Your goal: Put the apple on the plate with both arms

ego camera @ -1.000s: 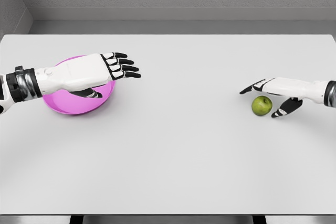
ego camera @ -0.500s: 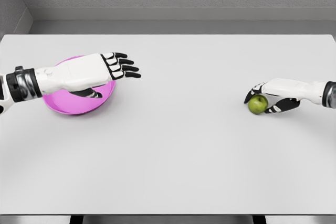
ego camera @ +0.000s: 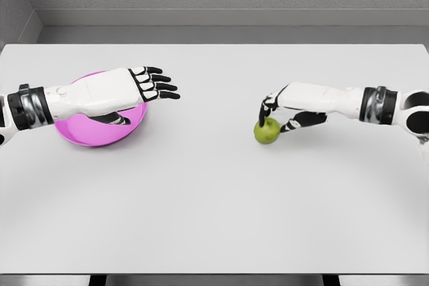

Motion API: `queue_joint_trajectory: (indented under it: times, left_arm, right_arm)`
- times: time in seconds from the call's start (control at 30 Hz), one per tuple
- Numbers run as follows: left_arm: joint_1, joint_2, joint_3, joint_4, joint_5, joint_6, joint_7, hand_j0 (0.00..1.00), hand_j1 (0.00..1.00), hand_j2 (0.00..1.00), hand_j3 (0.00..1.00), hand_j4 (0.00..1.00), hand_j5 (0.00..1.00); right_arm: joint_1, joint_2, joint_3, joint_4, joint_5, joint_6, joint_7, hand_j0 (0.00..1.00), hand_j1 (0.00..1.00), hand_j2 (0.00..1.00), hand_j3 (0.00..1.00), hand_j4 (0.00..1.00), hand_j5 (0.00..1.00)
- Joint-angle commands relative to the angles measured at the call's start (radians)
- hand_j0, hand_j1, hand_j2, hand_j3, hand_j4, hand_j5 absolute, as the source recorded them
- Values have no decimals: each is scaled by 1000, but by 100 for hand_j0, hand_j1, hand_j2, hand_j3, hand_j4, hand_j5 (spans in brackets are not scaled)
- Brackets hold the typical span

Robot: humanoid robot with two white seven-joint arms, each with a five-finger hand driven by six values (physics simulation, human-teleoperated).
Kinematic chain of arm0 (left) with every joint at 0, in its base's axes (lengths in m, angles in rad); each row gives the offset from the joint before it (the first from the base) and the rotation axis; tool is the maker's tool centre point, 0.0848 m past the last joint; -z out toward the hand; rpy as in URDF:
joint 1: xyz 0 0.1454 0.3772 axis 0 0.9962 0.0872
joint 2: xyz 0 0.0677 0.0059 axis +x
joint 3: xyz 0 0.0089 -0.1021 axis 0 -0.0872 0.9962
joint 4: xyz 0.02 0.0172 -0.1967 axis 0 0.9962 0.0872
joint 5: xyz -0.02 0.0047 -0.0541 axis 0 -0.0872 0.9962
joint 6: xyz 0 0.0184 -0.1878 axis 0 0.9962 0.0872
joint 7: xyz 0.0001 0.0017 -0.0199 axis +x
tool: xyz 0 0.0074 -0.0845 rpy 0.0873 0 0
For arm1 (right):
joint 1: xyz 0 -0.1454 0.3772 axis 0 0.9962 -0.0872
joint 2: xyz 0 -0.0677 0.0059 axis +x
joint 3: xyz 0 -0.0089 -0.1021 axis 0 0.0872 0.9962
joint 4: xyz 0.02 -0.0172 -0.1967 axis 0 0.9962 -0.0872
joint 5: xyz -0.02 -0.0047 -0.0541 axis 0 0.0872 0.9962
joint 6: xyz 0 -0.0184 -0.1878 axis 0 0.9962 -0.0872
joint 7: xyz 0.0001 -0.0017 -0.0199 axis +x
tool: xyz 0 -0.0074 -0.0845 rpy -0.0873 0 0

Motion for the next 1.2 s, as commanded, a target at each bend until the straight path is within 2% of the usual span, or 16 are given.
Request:
queue_joint_trajectory:
  times: [0.0,0.07,0.1,0.17,0.2,0.27,0.4,0.43,0.5,0.6,0.7,0.83,1.0,1.07,1.17]
  left_arm:
    - [0,1,1,0,6,0,1,100,100,100,100,100,100]
    - [0,1,1,0,6,0,1,100,100,100,100,100,100]
    - [0,1,1,0,6,0,1,100,100,100,100,100,100]
    - [0,1,1,0,6,0,1,100,100,100,100,100,100]
    - [0,1,1,0,6,0,1,100,100,100,100,100,100]
    - [0,1,1,0,6,0,1,100,100,100,100,100,100]
    - [0,-1,1,0,6,0,-1,100,100,100,100,100,100]
    - [0,-2,-2,-1,6,0,-19,100,100,100,100,100,100]
    - [-12,-47,-20,-3,5,0,-119,100,100,100,100,100,100]
    - [-38,-111,-80,-2,5,0,-216,100,100,100,100,100,100]
    - [-95,-208,-166,0,3,0,-240,100,100,100,100,100,100]
    - [-95,-272,-166,0,14,0,-240,100,100,100,100,100,100]
    - [-95,-288,-168,5,48,0,-239,100,100,100,100,100,100]
    - [-95,-311,-168,84,46,0,-239,100,100,100,100,100,100]
    - [-94,-314,-186,95,34,0,-239,100,100,100,100,100,100]
  right_arm:
    - [-3,61,2,-29,-10,3,-1,47,47,47,47,47,47]
    - [-11,82,2,-29,-10,3,-1,51,51,51,51,51,51]
    - [-9,88,2,-29,-10,3,-1,55,55,55,55,55,55]
    - [-14,85,-17,-20,-5,3,-1,85,85,85,85,85,85]
    - [-12,75,-61,-19,-2,3,-1,100,100,100,100,100,100]
    - [3,16,-133,3,-2,3,-1,100,100,100,100,100,100]
    - [47,-22,-250,92,-4,3,-1,100,100,100,100,100,100]
    - [52,-30,-287,124,-5,3,-1,100,100,100,100,100,100]
    - [74,-36,-337,141,-7,3,-1,100,100,100,100,100,100]
    - [74,-50,-344,135,-8,3,-1,100,100,100,100,100,100]
    - [71,-50,-345,135,-8,3,-1,100,100,100,100,100,100]
    - [64,-51,-345,118,-8,3,-1,100,100,100,100,100,100]
    - [71,-65,-345,66,-8,3,-1,100,100,100,100,100,100]
    - [66,-65,-344,66,-8,3,-1,100,100,100,100,100,100]
    - [71,-65,-342,66,-8,3,-1,100,100,100,100,100,100]
